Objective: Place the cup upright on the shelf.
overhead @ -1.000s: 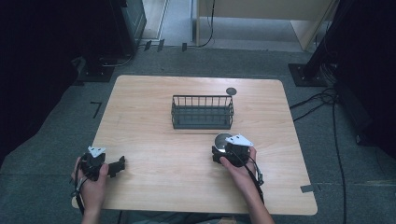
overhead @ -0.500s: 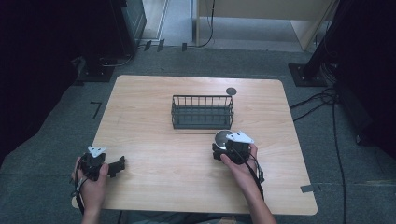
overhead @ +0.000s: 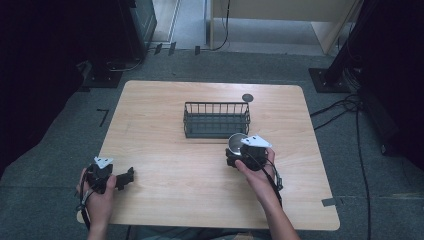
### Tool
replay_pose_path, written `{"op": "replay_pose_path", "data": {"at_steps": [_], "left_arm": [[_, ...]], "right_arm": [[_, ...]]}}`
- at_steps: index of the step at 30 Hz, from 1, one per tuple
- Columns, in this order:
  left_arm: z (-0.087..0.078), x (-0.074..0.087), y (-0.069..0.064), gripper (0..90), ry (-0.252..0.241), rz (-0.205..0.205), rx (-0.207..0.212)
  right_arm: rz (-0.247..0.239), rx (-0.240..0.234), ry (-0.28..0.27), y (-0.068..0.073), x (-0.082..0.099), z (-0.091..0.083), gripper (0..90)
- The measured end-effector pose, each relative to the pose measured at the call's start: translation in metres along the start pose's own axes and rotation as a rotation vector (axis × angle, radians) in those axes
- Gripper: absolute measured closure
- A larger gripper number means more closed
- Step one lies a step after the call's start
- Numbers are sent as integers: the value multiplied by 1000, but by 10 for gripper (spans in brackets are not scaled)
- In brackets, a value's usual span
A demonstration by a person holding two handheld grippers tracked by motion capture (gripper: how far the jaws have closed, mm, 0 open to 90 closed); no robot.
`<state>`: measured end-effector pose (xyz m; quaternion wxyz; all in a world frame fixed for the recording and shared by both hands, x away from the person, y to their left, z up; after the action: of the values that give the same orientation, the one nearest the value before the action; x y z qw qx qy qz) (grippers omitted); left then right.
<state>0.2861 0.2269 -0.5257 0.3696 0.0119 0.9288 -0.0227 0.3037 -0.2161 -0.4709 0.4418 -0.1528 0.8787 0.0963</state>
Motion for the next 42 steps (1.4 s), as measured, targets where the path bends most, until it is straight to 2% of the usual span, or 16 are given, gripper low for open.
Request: {"op": "replay_pose_path", "data": {"at_steps": [20, 34, 42], "left_arm": [[0, 0, 0, 0, 0, 0, 0], [0, 0, 0, 0, -3, -4, 1], [0, 0, 0, 0, -1, -1, 0]], "right_arm": [[-24, -5, -34, -1, -33, -5, 178], [-59, 6, -68, -2, -68, -6, 178], [-51, 8, -80, -5, -85, -2, 178]]}}
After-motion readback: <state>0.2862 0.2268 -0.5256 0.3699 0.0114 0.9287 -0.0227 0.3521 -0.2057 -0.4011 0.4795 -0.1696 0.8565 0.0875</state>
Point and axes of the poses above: each handheld gripper's, and its own axes: z roughly forward along the jaws, x roughly out of its underside, y roughly to its left, the point moved 1 cm from there along z, roughly forward along the jaws, and after that the axes turned 4 degrees about -z, right-handed, at the moved point
